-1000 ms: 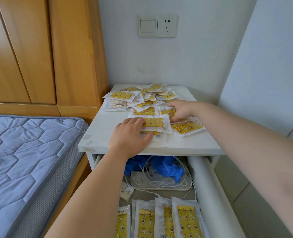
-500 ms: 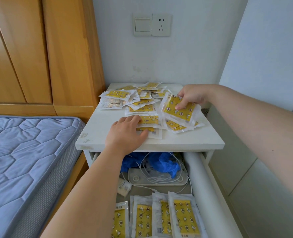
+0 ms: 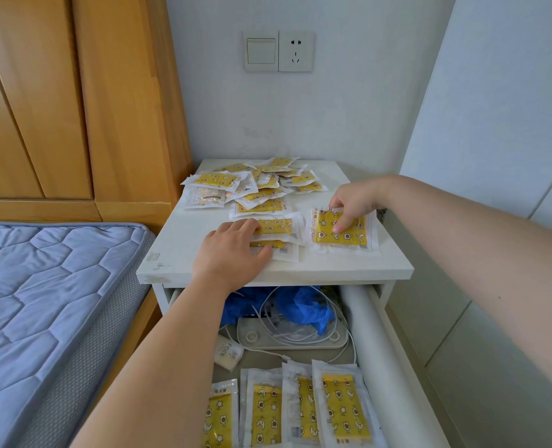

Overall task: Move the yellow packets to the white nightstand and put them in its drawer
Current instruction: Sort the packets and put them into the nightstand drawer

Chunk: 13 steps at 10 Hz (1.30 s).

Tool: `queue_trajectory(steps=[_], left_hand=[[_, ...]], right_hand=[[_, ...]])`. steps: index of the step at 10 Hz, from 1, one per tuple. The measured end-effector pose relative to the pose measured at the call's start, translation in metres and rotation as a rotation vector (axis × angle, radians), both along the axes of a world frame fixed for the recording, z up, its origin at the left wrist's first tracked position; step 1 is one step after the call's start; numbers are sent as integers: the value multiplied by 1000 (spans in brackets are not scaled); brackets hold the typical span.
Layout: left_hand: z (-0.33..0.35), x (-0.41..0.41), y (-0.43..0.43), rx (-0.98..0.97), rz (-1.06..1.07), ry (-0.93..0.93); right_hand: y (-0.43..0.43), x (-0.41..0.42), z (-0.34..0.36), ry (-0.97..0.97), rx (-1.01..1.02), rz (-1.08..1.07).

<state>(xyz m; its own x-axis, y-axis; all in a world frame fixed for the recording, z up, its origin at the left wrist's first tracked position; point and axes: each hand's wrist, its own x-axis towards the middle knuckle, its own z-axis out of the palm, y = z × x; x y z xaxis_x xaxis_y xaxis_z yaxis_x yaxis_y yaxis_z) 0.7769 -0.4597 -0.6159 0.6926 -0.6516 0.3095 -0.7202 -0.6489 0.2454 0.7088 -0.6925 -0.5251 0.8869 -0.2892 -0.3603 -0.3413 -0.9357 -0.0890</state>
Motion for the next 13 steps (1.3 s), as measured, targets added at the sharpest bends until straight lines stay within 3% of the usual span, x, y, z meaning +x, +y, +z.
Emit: queue_trajectory(steps=[2,4,5,6,7,8,9,12,13], left_hand=[[-2,1,-1,-12,5,0],[-1,1,-1,-4,11,0],[-2,0,-1,-25,18,-4],[-3,-1,0,-55,30,-30],[-4,-4,0,-78,33,-60],[-5,-3,1,-106,26,-82],[4,2,-3,-24,33,-115],[54,26,-19,319,-175,318],[64,32,-26,522,-158,321]], right_hand=[[2,3,-7,-39,-111,5],[3,-6,-7,-87,91,-220],[3,-10,-18,-282,387,-422],[10,-11,-42,-598,1050,-735],[26,-10,-74,-1059,1107,-897],[44,-17,-85,-1312,667,-752],[45,-17,-86,-1345,629,-739],[45,-17,-85,-1328,647,-697],[43,-16,-86,-1319,639,-666]])
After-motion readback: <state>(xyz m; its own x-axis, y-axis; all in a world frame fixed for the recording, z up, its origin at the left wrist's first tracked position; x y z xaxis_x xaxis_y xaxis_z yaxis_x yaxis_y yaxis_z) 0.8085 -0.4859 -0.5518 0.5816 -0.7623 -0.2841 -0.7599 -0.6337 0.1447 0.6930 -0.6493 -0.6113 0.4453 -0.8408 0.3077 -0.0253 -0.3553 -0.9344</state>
